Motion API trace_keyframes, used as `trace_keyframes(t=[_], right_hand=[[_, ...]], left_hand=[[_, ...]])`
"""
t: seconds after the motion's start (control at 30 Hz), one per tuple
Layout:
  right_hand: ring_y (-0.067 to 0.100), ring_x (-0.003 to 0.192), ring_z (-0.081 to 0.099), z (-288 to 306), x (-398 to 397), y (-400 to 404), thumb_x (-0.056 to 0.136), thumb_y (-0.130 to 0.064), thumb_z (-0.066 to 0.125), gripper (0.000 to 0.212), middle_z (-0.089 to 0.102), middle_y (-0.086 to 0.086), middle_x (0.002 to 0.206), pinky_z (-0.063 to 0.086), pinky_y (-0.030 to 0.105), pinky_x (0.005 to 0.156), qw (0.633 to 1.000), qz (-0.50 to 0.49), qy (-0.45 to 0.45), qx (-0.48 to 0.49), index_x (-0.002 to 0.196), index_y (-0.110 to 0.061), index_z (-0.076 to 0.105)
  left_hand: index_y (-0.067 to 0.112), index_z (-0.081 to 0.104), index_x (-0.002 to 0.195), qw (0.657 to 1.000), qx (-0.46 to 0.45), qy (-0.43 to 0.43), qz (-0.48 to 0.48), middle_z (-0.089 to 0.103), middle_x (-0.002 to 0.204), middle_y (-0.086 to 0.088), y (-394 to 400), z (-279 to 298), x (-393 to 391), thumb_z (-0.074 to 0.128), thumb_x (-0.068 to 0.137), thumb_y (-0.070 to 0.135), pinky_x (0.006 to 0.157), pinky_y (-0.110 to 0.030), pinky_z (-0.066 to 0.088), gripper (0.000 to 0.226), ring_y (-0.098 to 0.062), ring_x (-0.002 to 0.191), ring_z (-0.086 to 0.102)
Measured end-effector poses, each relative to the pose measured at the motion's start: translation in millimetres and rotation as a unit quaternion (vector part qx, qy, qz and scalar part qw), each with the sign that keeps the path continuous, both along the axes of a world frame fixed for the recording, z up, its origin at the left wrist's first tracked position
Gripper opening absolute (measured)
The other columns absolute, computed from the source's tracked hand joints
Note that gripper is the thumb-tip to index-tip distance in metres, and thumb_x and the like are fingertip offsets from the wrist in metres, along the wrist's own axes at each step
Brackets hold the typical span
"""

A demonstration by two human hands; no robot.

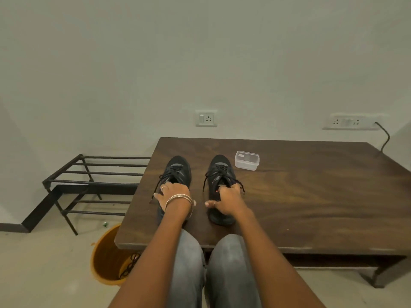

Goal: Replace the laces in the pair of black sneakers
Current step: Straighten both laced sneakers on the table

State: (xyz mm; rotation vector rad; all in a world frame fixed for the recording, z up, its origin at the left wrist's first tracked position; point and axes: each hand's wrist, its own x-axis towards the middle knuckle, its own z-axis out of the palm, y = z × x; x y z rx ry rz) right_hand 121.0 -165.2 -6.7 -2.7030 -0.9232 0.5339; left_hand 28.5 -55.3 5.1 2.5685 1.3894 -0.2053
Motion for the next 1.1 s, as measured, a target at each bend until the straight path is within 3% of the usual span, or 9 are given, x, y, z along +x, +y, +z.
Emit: trace_keyframes(t=[0.1, 0.17, 0.27, 0.33, 0.47, 0.7, 0.83, 0.97, 1.1], right_hand=[[0.036, 0.14, 0.027, -6.8, -9.9, 5.3, 0.099, -0.029, 0.056, 0.045, 0.05, 0.014, 0.139, 0.039, 0.033, 0.107, 0.999, -0.016, 0.002, 0.036, 0.136, -0.005, 0.046], [0.036, 0.14, 0.028, -10.1, -15.5, 5.1, 0.101, -0.017, 0.051, 0.043, 0.046, 0.014, 0.143, 0.041, 0.02, 0.103, 0.999, 0.013, -0.008, 0.049, 0.14, -0.001, 0.04], [0.033, 0.145, 0.022, -15.5, -17.5, 6.2, 0.097, -0.013, 0.055, 0.047, 0.037, 0.012, 0.149, 0.034, 0.045, 0.114, 0.998, 0.033, -0.031, 0.041, 0.141, -0.003, 0.04], [0.031, 0.145, 0.02, -19.0, -15.0, 10.2, 0.095, -0.013, 0.058, 0.049, 0.039, 0.01, 0.146, 0.035, 0.05, 0.111, 0.998, 0.037, -0.036, 0.046, 0.14, -0.005, 0.04], [0.028, 0.136, 0.026, -21.1, -12.6, 19.1, 0.093, -0.019, 0.059, 0.041, 0.048, 0.009, 0.134, 0.042, 0.049, 0.102, 0.998, 0.038, -0.035, 0.043, 0.13, -0.007, 0.046], [0.037, 0.13, 0.04, -20.5, -5.4, 43.5, 0.088, -0.036, 0.068, 0.029, 0.061, 0.011, 0.112, 0.043, 0.047, 0.103, 0.999, 0.034, -0.012, 0.017, 0.099, -0.014, 0.053], [0.033, 0.132, 0.036, -14.4, -5.7, 44.0, 0.086, -0.03, 0.075, 0.034, 0.059, 0.011, 0.118, 0.049, 0.05, 0.095, 1.0, 0.004, -0.023, 0.018, 0.109, -0.011, 0.059], [0.036, 0.125, 0.047, -4.0, -5.3, 56.6, 0.093, -0.017, 0.066, 0.02, 0.059, 0.014, 0.124, 0.049, 0.046, 0.092, 0.998, 0.006, -0.054, 0.011, 0.11, -0.008, 0.06], [0.035, 0.118, 0.055, -6.6, 6.3, 72.3, 0.092, -0.02, 0.065, 0.024, 0.061, 0.014, 0.122, 0.049, 0.042, 0.088, 0.996, 0.004, -0.083, -0.023, 0.113, -0.009, 0.061]], left_hand=[[0.01, 0.042, 0.14, 0.991, 0.033, 0.086, -0.094, 0.042, 0.146, -0.012, 6.7, -11.6, -13.1, 0.065, 0.087, 0.038, 0.117, -0.058, 0.007, 0.065, -0.032, 0.139, 0.031], [0.008, 0.042, 0.138, 0.985, 0.063, 0.081, -0.139, 0.049, 0.14, -0.012, 12.4, -17.6, -17.8, 0.061, 0.091, 0.024, 0.118, -0.052, 0.013, 0.053, -0.03, 0.134, 0.04], [0.006, 0.044, 0.134, 0.977, 0.09, 0.051, -0.187, 0.056, 0.132, -0.014, 20.2, -17.3, -19.2, 0.056, 0.093, 0.016, 0.108, -0.042, 0.036, 0.043, -0.032, 0.122, 0.052], [0.008, 0.045, 0.134, 0.976, 0.084, 0.047, -0.198, 0.057, 0.13, -0.015, 23.3, -15.9, -18.3, 0.058, 0.093, 0.02, 0.099, -0.041, 0.044, 0.044, -0.034, 0.119, 0.055], [0.018, 0.045, 0.135, 0.979, 0.043, 0.045, -0.196, 0.055, 0.13, -0.014, 33.9, -15.7, -16.1, 0.065, 0.088, 0.028, 0.097, -0.042, 0.046, 0.052, -0.035, 0.118, 0.054], [0.03, 0.044, 0.141, 0.98, 0.015, -0.011, -0.196, 0.052, 0.136, -0.011, 49.4, -25.4, -12.5, 0.069, 0.083, 0.034, 0.105, -0.038, 0.041, 0.063, -0.031, 0.123, 0.051], [0.027, 0.043, 0.142, 0.977, 0.007, -0.053, -0.204, 0.047, 0.136, -0.012, 49.9, -32.2, -12.3, 0.069, 0.083, 0.032, 0.107, -0.037, 0.039, 0.065, -0.03, 0.122, 0.049], [0.014, 0.045, 0.132, 0.961, 0.053, -0.044, -0.268, 0.053, 0.13, -0.01, 51.9, -29.7, 1.3, 0.073, 0.08, 0.035, 0.098, -0.039, 0.041, 0.063, -0.029, 0.119, 0.048], [0.011, 0.043, 0.124, 0.959, 0.051, -0.038, -0.277, 0.055, 0.125, -0.011, 64.6, -37.8, 21.8, 0.075, 0.077, 0.038, 0.089, -0.043, 0.046, 0.063, -0.033, 0.114, 0.052]])
